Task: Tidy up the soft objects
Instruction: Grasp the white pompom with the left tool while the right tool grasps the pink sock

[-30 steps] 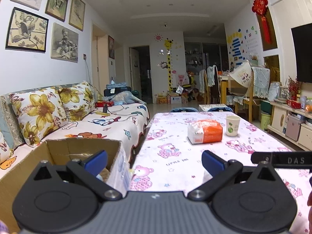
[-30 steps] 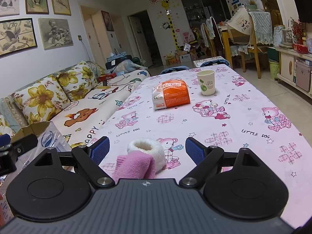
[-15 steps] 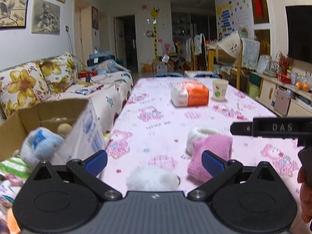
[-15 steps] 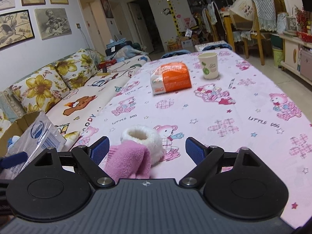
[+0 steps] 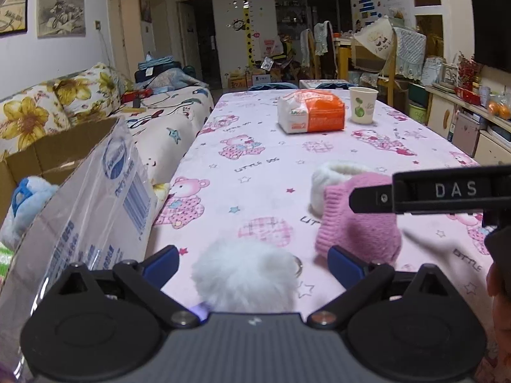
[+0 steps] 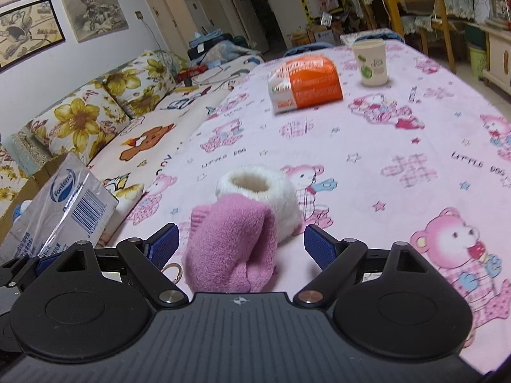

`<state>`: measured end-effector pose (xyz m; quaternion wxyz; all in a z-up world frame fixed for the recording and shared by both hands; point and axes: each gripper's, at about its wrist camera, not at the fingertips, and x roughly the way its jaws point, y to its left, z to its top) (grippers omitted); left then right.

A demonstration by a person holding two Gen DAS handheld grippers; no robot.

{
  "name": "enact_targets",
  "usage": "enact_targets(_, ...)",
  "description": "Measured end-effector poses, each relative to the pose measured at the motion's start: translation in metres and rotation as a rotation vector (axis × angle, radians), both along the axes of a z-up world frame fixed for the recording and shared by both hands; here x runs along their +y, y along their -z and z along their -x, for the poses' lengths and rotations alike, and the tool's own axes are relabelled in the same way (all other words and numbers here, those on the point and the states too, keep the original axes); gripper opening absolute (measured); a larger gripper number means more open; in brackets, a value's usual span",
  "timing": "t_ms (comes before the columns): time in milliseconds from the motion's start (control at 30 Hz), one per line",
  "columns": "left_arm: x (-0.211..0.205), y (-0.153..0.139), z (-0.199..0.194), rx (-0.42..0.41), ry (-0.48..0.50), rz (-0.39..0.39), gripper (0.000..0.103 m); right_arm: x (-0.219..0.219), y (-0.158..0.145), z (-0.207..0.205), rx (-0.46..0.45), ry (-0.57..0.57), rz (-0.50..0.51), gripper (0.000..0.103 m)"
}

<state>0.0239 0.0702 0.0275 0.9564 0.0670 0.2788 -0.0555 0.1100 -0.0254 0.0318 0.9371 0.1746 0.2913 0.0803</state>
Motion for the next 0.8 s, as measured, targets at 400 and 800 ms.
enact_targets(400,-0.009,0.008,-0.009,0.025,0.025,-0.077,0.084,0.013,0.006,-0.013,0.039,-0.047,-0.012,0.103)
enact_targets(800,-0.004,0.014,-0.02,0.082,-0.016,-0.053,0.053,0.016,0.006,-0.016,0.022,-0.056,0.015,0.07)
